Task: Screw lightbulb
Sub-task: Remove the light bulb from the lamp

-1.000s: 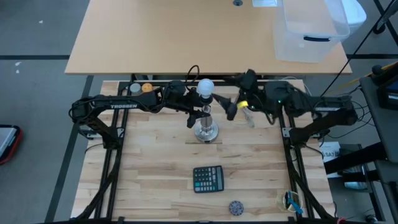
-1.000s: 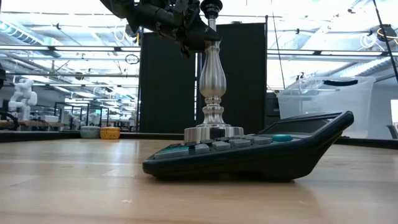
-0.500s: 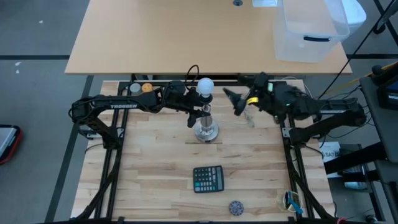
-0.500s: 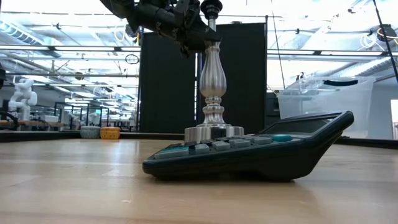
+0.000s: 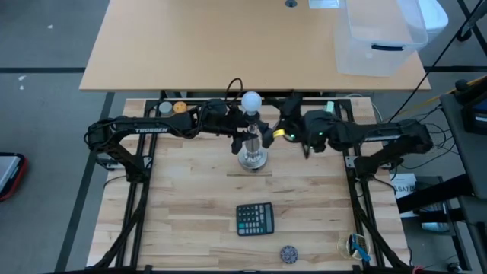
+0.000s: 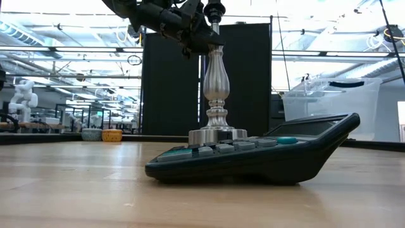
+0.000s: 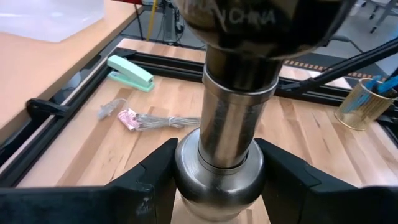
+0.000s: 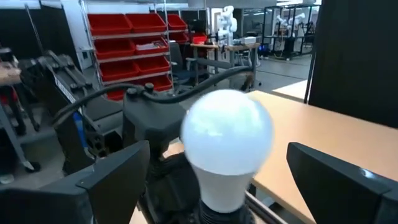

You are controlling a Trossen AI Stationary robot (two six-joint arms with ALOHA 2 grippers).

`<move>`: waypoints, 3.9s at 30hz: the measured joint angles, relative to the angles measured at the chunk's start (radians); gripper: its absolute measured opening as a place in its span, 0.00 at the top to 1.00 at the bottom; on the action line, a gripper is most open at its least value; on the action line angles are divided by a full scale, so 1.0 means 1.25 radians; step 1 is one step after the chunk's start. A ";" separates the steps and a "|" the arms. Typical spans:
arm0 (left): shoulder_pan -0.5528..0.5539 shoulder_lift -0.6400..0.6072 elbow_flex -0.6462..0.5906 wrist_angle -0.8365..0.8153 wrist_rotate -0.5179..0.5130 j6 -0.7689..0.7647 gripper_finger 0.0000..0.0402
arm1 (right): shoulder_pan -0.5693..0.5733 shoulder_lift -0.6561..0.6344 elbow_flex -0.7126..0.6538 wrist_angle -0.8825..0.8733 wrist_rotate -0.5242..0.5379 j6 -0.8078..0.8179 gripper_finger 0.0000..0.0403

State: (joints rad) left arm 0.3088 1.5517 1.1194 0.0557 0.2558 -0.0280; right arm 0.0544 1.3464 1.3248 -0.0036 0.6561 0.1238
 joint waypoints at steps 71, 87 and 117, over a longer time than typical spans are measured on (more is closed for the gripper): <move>-0.020 0.000 0.000 -0.007 -0.011 -0.010 0.56 | -0.280 0.029 0.098 -0.160 -0.673 -0.180 0.37; -0.021 0.001 0.000 -0.001 -0.010 -0.049 0.56 | -0.371 0.030 0.096 -0.163 -0.841 -0.122 0.14; -0.009 0.000 -0.001 -0.001 -0.017 -0.036 0.56 | -0.064 -0.058 0.097 0.021 -0.143 -0.209 0.08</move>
State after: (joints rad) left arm 0.2981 1.5517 1.1187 0.0547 0.2341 -0.0727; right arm -0.0258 1.2735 1.4460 0.0231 0.4778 -0.1378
